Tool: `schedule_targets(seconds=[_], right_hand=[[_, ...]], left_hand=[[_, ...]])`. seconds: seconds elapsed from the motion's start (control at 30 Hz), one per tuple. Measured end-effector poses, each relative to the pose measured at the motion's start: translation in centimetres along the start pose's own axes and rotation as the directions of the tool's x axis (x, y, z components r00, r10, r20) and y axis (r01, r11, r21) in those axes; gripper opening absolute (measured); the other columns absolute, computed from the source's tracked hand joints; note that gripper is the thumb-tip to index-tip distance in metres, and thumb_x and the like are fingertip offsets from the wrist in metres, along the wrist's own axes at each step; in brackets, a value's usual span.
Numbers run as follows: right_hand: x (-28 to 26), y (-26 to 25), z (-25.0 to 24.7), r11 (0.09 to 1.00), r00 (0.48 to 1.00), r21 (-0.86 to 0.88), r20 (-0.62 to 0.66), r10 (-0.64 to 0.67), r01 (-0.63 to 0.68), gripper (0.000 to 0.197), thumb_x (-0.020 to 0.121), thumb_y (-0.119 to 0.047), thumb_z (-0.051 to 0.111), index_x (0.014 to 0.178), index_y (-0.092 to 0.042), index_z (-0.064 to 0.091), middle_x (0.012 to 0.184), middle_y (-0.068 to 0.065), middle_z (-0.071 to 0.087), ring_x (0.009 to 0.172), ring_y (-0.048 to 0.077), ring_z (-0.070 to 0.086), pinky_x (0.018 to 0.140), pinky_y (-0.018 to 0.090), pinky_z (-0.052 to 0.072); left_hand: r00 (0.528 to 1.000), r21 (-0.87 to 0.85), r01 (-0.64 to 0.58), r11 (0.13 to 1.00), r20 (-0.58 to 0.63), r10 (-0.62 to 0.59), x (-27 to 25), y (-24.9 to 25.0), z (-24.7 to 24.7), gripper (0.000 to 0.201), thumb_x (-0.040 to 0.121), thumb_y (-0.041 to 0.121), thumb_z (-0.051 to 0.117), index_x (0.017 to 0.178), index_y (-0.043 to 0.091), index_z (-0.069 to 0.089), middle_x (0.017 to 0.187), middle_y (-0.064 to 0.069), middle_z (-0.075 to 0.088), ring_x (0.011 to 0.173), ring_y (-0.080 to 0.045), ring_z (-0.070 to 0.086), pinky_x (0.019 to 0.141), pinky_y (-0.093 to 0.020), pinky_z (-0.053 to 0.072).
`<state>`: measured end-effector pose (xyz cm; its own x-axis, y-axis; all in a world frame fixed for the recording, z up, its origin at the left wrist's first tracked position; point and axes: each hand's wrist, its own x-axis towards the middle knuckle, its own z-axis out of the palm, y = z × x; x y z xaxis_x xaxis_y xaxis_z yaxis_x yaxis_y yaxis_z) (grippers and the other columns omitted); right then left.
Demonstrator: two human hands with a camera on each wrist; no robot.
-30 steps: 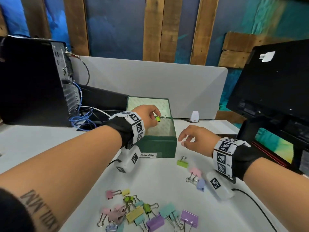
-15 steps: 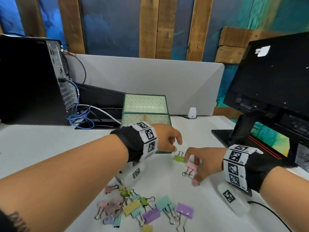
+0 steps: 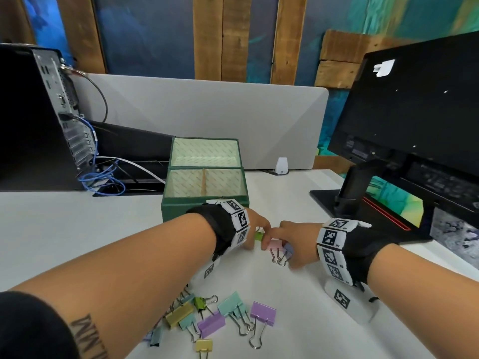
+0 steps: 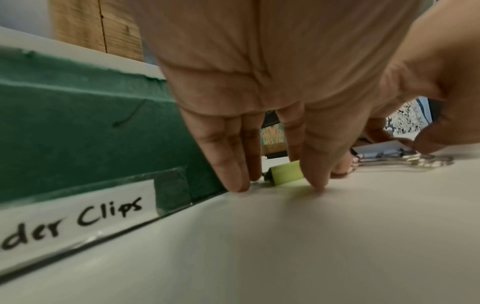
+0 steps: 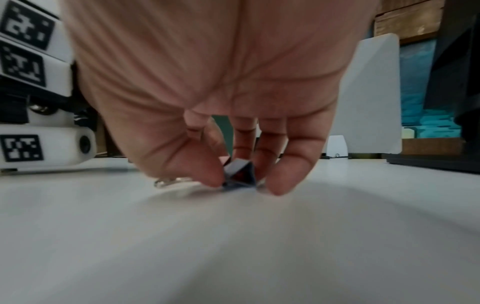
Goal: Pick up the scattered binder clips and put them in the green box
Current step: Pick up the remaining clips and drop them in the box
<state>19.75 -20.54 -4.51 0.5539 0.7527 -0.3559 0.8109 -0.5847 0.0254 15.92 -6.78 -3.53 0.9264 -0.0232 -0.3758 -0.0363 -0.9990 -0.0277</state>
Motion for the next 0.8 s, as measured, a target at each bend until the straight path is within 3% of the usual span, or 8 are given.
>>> schedule_targets(seconds=[0.07,0.13,0.23,0.3,0.4,0.5,0.67,0.8], right_hand=[[0.0,0.1,0.1,1.0,1.0,0.019,-0.009,-0.009,0.009,0.051,0.08,-0.02,0.065,0.124,-0.039,0.045,0.12,0.006,0.047,0.106,0.027,0.056,0.091,0.034,0.048],[0.0,0.1,0.0,0.999,1.0,0.029,-0.023,-0.014,0.015,0.046,0.083,-0.023,0.062,0.124,-0.036,0.046,0.118,0.007,0.048,0.104,0.025,0.055,0.089,0.031,0.046],[0.3,0.2,0.0,1.0,0.999,0.015,-0.017,-0.027,0.027,0.045,0.085,-0.018,0.06,0.125,-0.033,0.046,0.108,0.004,0.045,0.09,0.017,0.047,0.079,0.024,0.038],[0.5,0.2,0.1,1.0,1.0,0.014,-0.012,-0.024,0.024,0.045,0.084,-0.016,0.06,0.122,-0.034,0.046,0.102,0.002,0.042,0.085,0.017,0.046,0.076,0.025,0.039],[0.5,0.4,0.3,0.999,0.999,0.031,-0.031,-0.022,0.023,0.043,0.081,-0.012,0.06,0.116,-0.033,0.046,0.098,0.004,0.048,0.077,0.018,0.05,0.065,0.023,0.041],[0.4,0.5,0.4,0.997,0.999,0.077,-0.028,-0.023,0.025,0.042,0.077,-0.01,0.063,0.109,-0.031,0.046,0.096,0.007,0.054,0.074,0.019,0.051,0.054,0.02,0.039],[0.4,0.4,0.6,0.995,0.998,0.101,-0.057,-0.021,0.027,0.041,0.074,-0.011,0.065,0.093,-0.037,0.039,0.096,0.003,0.052,0.075,0.02,0.053,0.068,0.029,0.048],[0.6,-0.1,0.1,0.996,0.997,0.09,-0.081,-0.013,0.02,0.045,0.073,-0.015,0.068,0.104,-0.034,0.043,0.096,0.0,0.049,0.08,0.02,0.055,0.074,0.032,0.051]], left_hand=[[1.0,-0.009,-0.007,1.0,-0.011,0.007,0.2,-0.1,0.1,0.044,0.087,0.016,0.061,0.129,0.014,0.049,0.102,-0.001,0.05,0.089,-0.018,0.048,0.053,-0.017,0.032],[1.0,-0.001,-0.017,1.0,-0.018,0.017,0.3,-0.2,0.1,0.037,0.086,0.015,0.062,0.121,0.009,0.055,0.097,0.001,0.049,0.086,-0.015,0.045,0.051,-0.014,0.029],[1.0,-0.011,-0.026,1.0,-0.014,0.026,0.1,-0.2,0.1,0.034,0.085,0.011,0.061,0.119,0.009,0.057,0.098,-0.001,0.052,0.086,-0.015,0.047,0.052,-0.013,0.031],[1.0,-0.051,-0.019,0.999,-0.021,0.018,-0.8,-0.3,-0.1,0.034,0.085,0.012,0.061,0.118,0.011,0.058,0.101,-0.005,0.054,0.086,-0.015,0.048,0.054,-0.014,0.032],[0.989,-0.087,-0.031,0.996,-0.15,0.017,-2.9,-0.9,-0.5,0.031,0.082,0.016,0.063,0.113,0.019,0.059,0.097,0.003,0.053,0.087,-0.015,0.052,0.065,-0.02,0.042],[0.942,-0.146,-0.017,0.989,-0.333,-0.033,-6.1,-2.5,-1.5,0.027,0.083,0.019,0.062,0.11,0.025,0.06,0.1,0.008,0.057,0.093,-0.012,0.056,0.084,-0.027,0.047],[0.81,-0.324,0.073,0.943,-0.532,-0.246,-10.2,-7.8,-3.6,0.023,0.081,0.021,0.067,0.103,0.026,0.062,0.105,0.008,0.062,0.096,-0.014,0.061,0.087,-0.03,0.051],[0.738,-0.409,0.167,0.897,-0.551,-0.389,-10.7,-11.8,-3.1,0.021,0.078,0.02,0.071,0.097,0.025,0.063,0.102,0.004,0.063,0.095,-0.019,0.061,0.089,-0.035,0.051]])
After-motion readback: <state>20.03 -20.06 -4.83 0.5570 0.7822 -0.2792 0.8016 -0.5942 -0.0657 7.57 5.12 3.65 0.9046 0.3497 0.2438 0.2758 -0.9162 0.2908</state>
